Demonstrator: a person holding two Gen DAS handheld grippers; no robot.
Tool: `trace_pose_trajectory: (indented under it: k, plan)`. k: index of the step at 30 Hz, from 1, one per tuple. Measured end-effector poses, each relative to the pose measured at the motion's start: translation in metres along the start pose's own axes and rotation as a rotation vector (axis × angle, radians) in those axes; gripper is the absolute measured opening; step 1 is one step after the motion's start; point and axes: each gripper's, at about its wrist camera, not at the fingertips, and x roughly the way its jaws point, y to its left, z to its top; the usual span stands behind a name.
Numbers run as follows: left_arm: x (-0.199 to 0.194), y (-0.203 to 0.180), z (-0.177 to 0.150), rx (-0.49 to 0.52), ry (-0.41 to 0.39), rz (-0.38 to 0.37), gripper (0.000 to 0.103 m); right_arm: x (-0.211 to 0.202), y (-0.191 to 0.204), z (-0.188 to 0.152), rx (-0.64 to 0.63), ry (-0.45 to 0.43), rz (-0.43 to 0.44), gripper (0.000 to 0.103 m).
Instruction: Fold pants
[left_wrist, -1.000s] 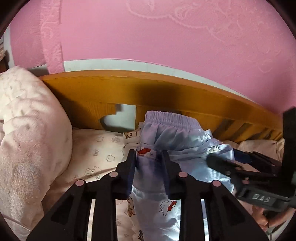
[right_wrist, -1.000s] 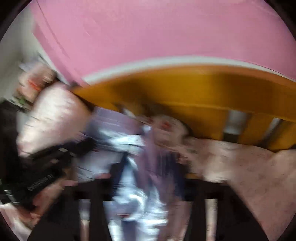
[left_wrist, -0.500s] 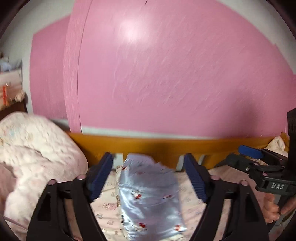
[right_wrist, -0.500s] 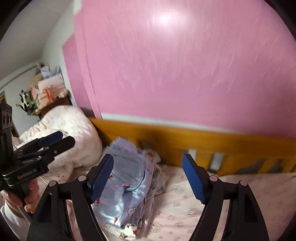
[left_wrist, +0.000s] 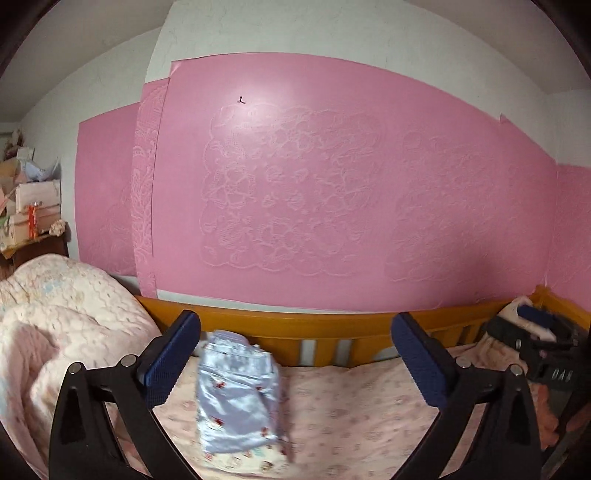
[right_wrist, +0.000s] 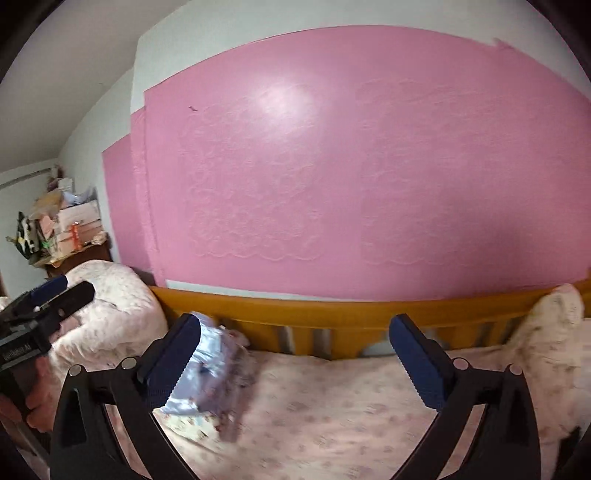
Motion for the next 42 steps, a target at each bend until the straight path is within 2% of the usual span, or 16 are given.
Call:
trace_pose_trajectory:
  k: [4,9,13,19,24,26,32,42]
  plan:
    - [-0.012,-0.022,-0.008,0.004,-0.004,-0.004,0.102,-0.018,-0.016,-0.015,-0.021,-0.019,-0.073,0.102]
    - [-0.01,-0.033,-0.044,-0.054,0.058,0.003,0.102,-0.026,-0.031,-0.051,-0.008,-0.036,-0.172,0.102]
    - [-0.001,-0.043,-0.083,-0.027,0.104,0.025,0.102,-0.01,-0.04,-0.085,0.06,0.05,-0.143,0.102]
    - [0.022,-0.051,-0.128,-0.012,0.175,0.008,0.102,0.017,-0.046,-0.126,0.054,0.113,-0.123,0.102]
    - [0.033,-0.055,-0.16,0.064,0.158,0.042,0.102,0.037,-0.052,-0.156,0.097,0.181,-0.084,0.102]
    - [0.04,-0.054,-0.173,0.08,0.178,0.051,0.102,0.046,-0.05,-0.165,0.087,0.196,-0.09,0.102]
    - [0.056,-0.046,-0.189,-0.01,0.267,0.015,0.102,0.058,-0.041,-0.175,0.035,0.232,-0.101,0.102]
    - [0.058,-0.044,-0.192,-0.024,0.291,0.025,0.102,0.065,-0.029,-0.183,-0.012,0.257,-0.087,0.102]
